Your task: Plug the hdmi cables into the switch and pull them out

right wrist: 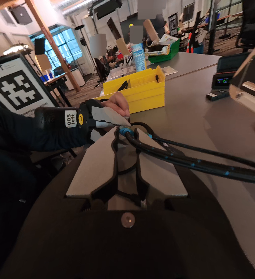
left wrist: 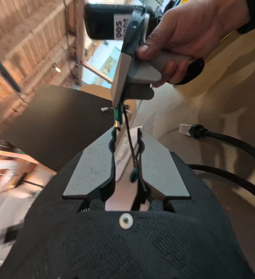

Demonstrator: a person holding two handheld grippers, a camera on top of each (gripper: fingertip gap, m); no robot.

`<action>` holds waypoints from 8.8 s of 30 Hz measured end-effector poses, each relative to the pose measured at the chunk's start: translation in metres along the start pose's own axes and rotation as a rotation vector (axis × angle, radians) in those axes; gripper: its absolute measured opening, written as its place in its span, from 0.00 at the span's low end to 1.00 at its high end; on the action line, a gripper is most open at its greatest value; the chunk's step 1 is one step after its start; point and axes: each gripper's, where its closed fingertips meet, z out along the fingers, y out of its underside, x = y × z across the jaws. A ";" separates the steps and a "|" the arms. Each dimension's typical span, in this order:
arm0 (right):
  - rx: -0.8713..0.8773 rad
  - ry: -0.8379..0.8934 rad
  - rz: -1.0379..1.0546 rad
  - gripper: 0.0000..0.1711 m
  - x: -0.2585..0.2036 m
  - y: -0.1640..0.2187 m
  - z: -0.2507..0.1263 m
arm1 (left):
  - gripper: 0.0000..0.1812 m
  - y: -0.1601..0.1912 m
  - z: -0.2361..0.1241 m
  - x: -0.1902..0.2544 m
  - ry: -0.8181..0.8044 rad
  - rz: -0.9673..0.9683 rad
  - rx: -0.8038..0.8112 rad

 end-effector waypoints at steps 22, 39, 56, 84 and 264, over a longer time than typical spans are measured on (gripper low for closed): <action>0.025 0.318 -0.043 0.10 0.040 -0.013 -0.032 | 0.10 0.084 0.031 0.034 0.194 0.189 -0.520; 0.104 0.179 0.006 0.10 0.017 -0.010 0.009 | 0.10 0.030 0.009 -0.034 -0.130 -0.080 -0.123; 0.042 0.239 -0.200 0.10 0.010 -0.011 0.009 | 0.10 0.023 0.005 -0.027 -0.094 0.038 -0.085; -0.197 0.152 -0.278 0.09 0.007 0.027 0.005 | 0.09 0.024 0.007 0.011 0.121 -0.050 -0.132; -0.607 0.250 0.090 0.15 -0.080 -0.066 -0.251 | 0.03 0.042 0.007 -0.001 0.283 -0.735 -0.007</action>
